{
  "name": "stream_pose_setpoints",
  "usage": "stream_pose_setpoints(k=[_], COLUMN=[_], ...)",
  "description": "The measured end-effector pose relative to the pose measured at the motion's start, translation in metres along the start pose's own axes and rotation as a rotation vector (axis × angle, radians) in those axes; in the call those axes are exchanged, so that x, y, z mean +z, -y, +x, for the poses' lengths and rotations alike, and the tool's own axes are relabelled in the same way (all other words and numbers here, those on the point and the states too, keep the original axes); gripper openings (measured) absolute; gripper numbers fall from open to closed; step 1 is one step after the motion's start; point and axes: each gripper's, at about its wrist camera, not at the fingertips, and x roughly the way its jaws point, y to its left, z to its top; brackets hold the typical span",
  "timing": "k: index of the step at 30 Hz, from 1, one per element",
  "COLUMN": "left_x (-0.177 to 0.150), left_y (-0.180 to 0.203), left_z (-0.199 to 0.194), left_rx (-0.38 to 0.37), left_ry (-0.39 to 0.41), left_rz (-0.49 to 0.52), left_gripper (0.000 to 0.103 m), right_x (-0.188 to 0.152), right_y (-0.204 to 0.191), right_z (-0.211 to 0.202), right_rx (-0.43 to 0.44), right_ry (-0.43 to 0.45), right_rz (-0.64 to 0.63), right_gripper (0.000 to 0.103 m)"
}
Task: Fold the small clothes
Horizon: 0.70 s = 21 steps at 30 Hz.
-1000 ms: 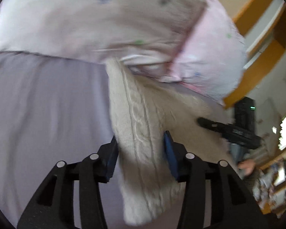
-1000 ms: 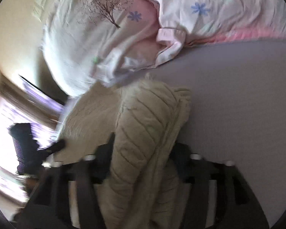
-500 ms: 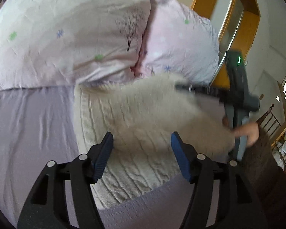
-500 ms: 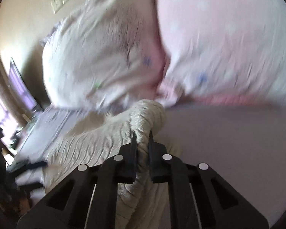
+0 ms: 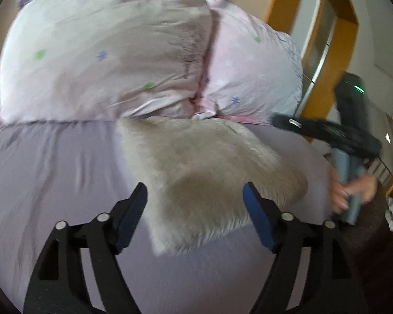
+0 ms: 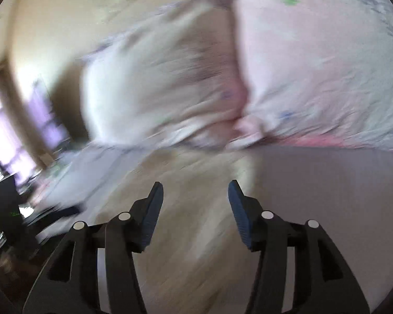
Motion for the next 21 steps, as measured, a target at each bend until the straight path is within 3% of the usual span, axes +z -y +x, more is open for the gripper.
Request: stream_pose_setpoints(k=[2, 5, 6, 8, 10, 12, 15, 16, 19, 21], left_x=[-0.011, -0.024, -0.028, -0.033, -0.036, -0.040, -0.042, -0.043, -0.046, -0.048], left_y=[-0.005, -0.007, -0.006, -0.004, -0.001, 0.003, 0.009, 0.010, 0.011, 0.009], left_z=[-0.008, -0.006, -0.004, -0.001, 0.000, 0.000, 0.006, 0.008, 0.016, 0.021], left_rx=[-0.002, 0.004, -0.002, 0.015, 0.060, 0.118, 0.200, 0.226, 0.293, 0.295], left_ry=[-0.013, -0.054, -0.059, -0.082, -0.093, -0.090, -0.106, -0.114, -0.144, -0.164], left_rz=[-0.041, -0.089, -0.094, -0.107, -0.107, -0.088, -0.046, -0.035, -0.016, -0.014], left_gripper=[0.080, 0.082, 0.082, 0.086, 0.093, 0.098, 0.101, 0.101, 0.101, 0.101], right_x=[-0.019, -0.045, -0.046, -0.040, -0.040, -0.044, -0.061, -0.069, -0.083, -0.095], right_y=[-0.018, -0.009, -0.005, -0.007, -0.013, -0.016, -0.020, -0.021, -0.019, -0.018], right_z=[0.008, 0.061, 0.060, 0.050, 0.024, -0.004, -0.029, -0.031, -0.014, -0.002], right_rx=[-0.003, -0.155, -0.144, -0.131, -0.098, -0.109, -0.144, -0.197, -0.331, -0.304], right_ry=[-0.088, -0.261, -0.214, -0.203, -0.113, -0.016, 0.043, 0.037, -0.023, -0.074], right_rz=[-0.059, -0.057, -0.055, -0.007, 0.013, 0.029, 0.037, 0.043, 0.053, 0.063], right_gripper=[0.054, 0.054, 0.053, 0.053, 0.061, 0.102, 0.102, 0.102, 0.102, 0.102])
